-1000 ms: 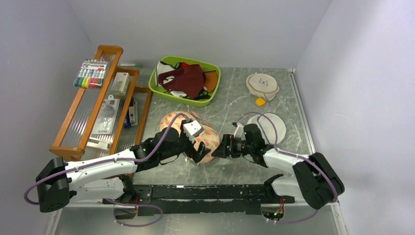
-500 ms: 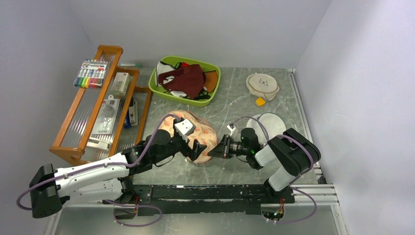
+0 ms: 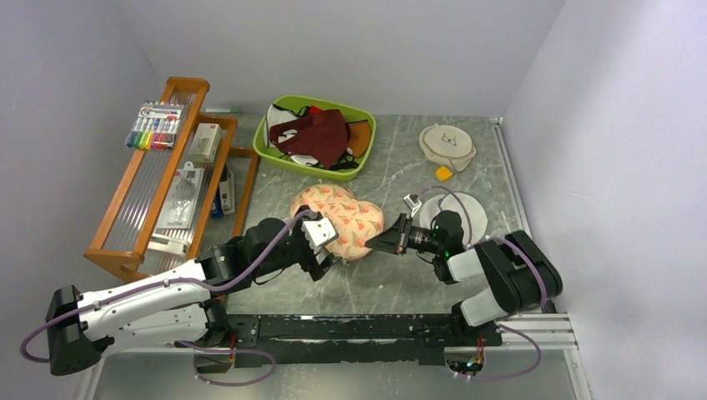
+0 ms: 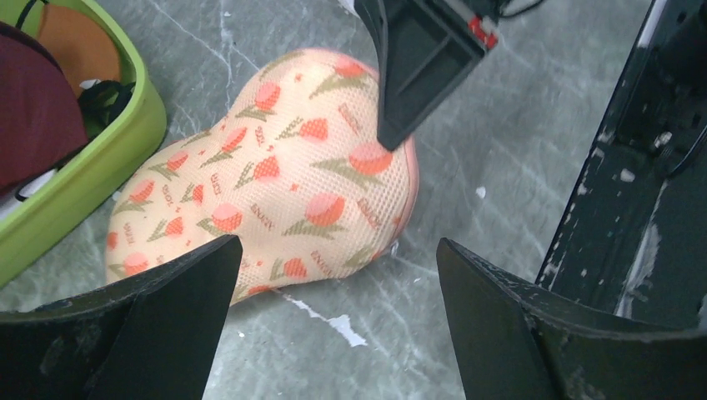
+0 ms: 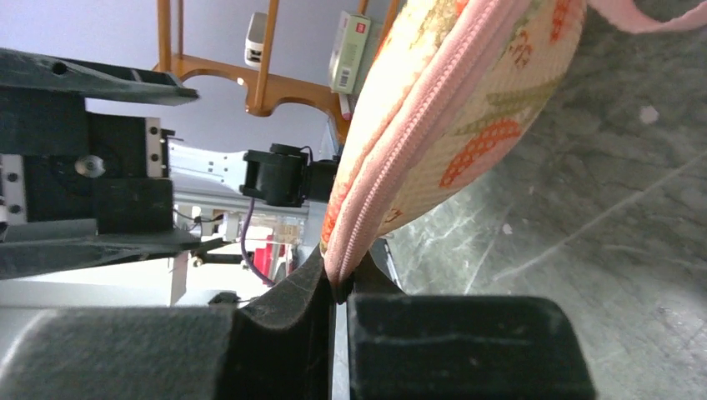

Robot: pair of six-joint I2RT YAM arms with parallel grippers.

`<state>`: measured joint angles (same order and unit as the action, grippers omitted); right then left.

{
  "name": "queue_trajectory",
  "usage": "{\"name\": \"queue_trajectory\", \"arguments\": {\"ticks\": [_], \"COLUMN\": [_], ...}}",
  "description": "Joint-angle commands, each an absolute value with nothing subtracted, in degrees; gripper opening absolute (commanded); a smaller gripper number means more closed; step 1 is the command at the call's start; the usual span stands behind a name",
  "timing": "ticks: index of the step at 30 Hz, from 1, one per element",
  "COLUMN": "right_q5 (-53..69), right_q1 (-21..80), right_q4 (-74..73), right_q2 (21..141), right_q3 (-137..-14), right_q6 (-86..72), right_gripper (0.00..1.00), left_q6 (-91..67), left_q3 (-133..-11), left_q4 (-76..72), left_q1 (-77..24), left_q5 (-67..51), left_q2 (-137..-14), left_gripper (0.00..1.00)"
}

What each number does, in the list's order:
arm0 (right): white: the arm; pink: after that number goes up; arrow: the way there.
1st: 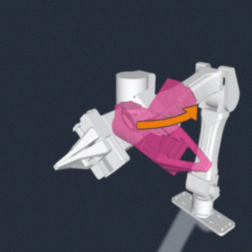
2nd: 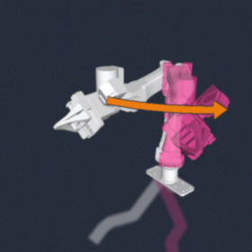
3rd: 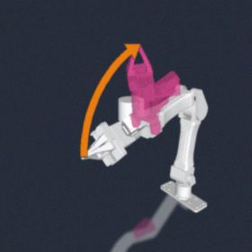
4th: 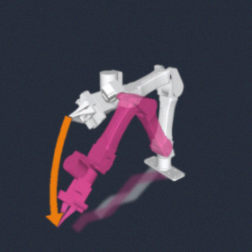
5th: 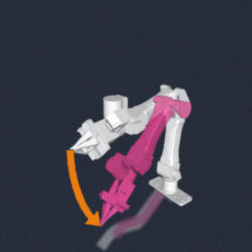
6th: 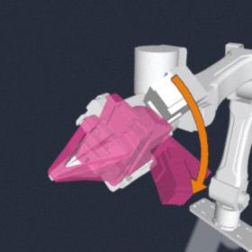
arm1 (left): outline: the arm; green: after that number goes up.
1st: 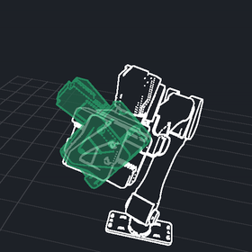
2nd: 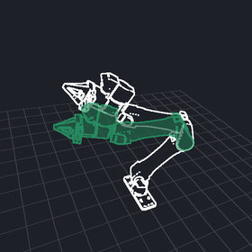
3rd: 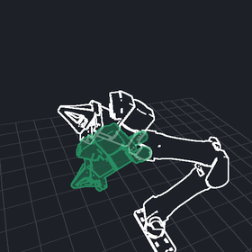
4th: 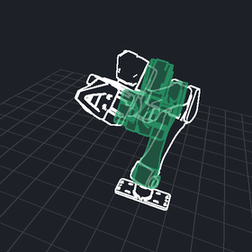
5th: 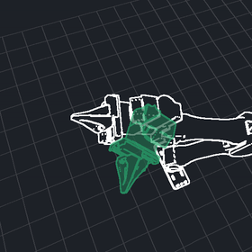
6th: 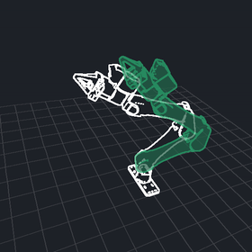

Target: Unzip the laundry bag and remove the bra

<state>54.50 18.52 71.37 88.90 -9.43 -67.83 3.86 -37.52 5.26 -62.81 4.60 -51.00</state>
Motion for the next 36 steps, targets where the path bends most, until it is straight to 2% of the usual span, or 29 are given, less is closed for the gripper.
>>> {"name": "queue_trajectory", "arguments": {"ticks": [1,5,8,13,17,22,25,29,36], "right_q5": [55.0,50.5,51.2,59.0,61.5,62.6,62.6,62.8,62.3], "right_q1": [18.0,17.9,17.7,17.7,18.0,19.5,21.5,23.5,25.5], "right_q4": [49.3,19.8,11.7,17.2,18.5,18.0,17.8,21.3,23.1], "right_q2": [79.3,70.9,68.2,68.2,68.3,68.4,68.7,69.5,70.5], "right_q3": [-14.5,-24.6,-28.5,-28.8,-29.4,-31.4,-32.6,-33.0,-34.1], "right_q6": [-57.8,-42.5,-38.0,-42.4,-43.5,-44.1,-44.2,-47.1,-49.1], "right_gripper": [0.0,0.0,0.0,0.0,0.0,0.0,0.0,0.0,0.0], "left_q6": [12.5,17.5,22.0,26.0,26.3,26.9,27.1,26.6,26.2], "left_q3": [-38.8,-37.4,-37.1,-34.4,-32.9,-31.6,-31.7,-31.3,-30.9], "left_q4": [10.4,10.0,10.2,5.0,3.5,3.4,2.9,1.8,1.9], "left_q1": [-63.3,-63.9,-64.4,-64.5,-64.6,-64.8,-64.8,-64.8,-64.8], "left_q5": [0.9,1.4,3.2,5.2,3.1,2.0,1.2,0.3,0.4], "left_q2": [-51.5,-53.3,-54.5,-53.3,-52.5,-52.5,-53.1,-53.6,-54.0], "left_gripper": [0.99,0.99,1.0,0.98,0.89,0.83,0.75,0.73,0.64]}}
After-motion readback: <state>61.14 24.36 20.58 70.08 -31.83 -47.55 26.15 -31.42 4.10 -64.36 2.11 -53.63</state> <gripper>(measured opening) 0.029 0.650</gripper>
